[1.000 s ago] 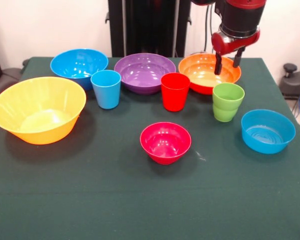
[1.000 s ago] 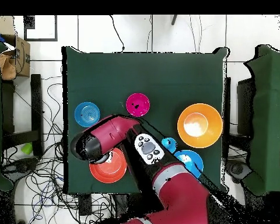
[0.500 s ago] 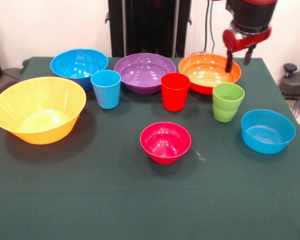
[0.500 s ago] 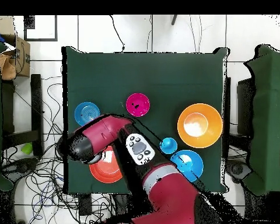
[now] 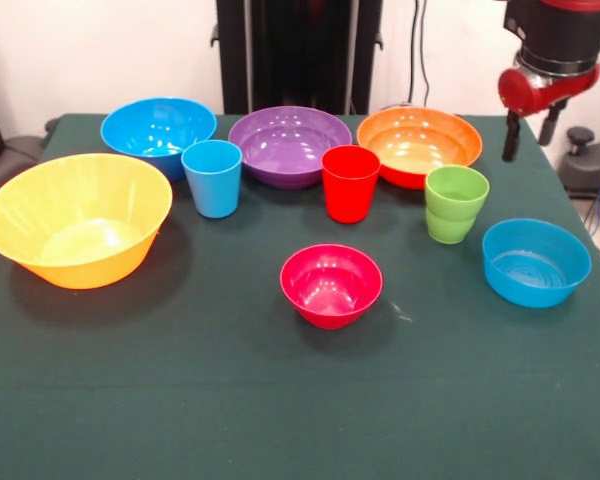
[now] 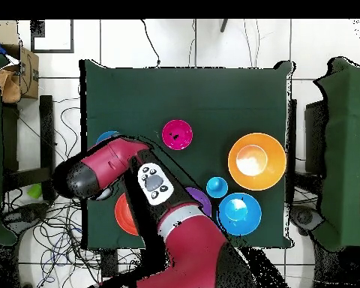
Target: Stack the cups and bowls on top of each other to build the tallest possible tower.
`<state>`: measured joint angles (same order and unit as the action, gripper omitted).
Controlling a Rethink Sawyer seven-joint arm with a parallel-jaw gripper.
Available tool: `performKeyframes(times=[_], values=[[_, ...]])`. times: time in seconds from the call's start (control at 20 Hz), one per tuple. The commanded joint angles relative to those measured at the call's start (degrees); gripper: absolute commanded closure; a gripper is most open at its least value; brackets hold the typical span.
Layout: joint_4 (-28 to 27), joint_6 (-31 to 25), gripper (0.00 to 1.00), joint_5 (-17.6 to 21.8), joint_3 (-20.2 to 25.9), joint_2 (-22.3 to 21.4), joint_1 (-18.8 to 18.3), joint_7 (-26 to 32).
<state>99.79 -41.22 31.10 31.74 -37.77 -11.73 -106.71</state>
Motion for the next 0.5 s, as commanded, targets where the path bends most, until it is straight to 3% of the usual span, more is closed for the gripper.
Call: performKeyframes(times=[0.05,0.5], values=[[-8.2,-2.1,0.0,2.5,-5.7,4.6,1.1,-3.4],[-11.6,-3.2,0.0,1.9,-6.6,5.6,2.0,-2.1]])
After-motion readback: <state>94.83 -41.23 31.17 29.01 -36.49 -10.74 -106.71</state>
